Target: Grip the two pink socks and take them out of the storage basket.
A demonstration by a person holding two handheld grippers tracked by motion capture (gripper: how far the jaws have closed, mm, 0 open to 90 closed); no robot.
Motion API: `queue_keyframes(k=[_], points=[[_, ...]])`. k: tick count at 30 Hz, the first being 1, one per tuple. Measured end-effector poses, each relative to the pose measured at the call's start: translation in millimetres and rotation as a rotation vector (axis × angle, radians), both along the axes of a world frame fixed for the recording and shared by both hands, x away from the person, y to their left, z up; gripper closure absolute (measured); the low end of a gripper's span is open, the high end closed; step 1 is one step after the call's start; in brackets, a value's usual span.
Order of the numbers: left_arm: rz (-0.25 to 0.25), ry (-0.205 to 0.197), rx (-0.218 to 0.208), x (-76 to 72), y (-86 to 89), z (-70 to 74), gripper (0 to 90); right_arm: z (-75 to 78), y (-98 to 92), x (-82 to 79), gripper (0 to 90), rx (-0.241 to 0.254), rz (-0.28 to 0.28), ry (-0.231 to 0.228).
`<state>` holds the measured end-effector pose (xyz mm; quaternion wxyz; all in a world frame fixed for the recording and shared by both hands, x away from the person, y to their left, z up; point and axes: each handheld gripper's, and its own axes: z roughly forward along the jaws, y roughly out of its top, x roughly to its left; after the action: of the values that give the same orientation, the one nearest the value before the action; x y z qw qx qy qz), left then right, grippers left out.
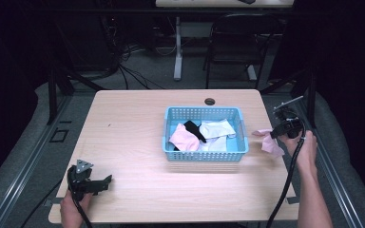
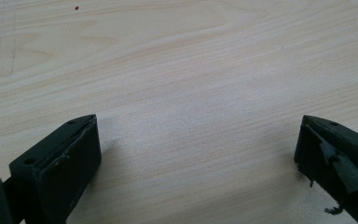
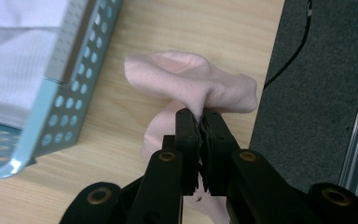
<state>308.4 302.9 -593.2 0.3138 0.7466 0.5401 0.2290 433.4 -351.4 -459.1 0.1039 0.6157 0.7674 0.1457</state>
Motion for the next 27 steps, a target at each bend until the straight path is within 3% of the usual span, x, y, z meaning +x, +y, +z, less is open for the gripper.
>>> queue_keyframes(k=[10, 15, 22, 23, 24, 27], points=[[0.000, 0.001, 0.000, -0.1, 0.0, 0.0, 0.5, -30.2, 0.5, 1.9, 83.9, 0.020, -0.006, 0.058], [0.000, 0.000, 0.000, 0.0, 0.0, 0.0, 0.5, -30.7, 5.1, 0.3, 72.4, 0.012, -0.006, 0.057], [0.000, 0.001, 0.001, -0.1, 0.0, 0.0, 0.5, -2.2, 10.1, -5.8, 37.2, 0.019, 0.008, -0.012], [0.000, 0.001, 0.001, -0.1, 0.0, 0.0, 0.5, -2.2, 10.1, -5.8, 37.2, 0.019, 0.008, -0.012], [0.000, 0.001, 0.000, -0.1, -0.1, 0.0, 0.5, 11.1, 14.3, -8.7, 29.7, 0.030, 0.023, -0.045], [0.000, 0.000, 0.000, 0.0, 0.0, 0.0, 0.5, 29.3, 23.3, -12.7, 20.4, 0.030, 0.059, -0.085]])
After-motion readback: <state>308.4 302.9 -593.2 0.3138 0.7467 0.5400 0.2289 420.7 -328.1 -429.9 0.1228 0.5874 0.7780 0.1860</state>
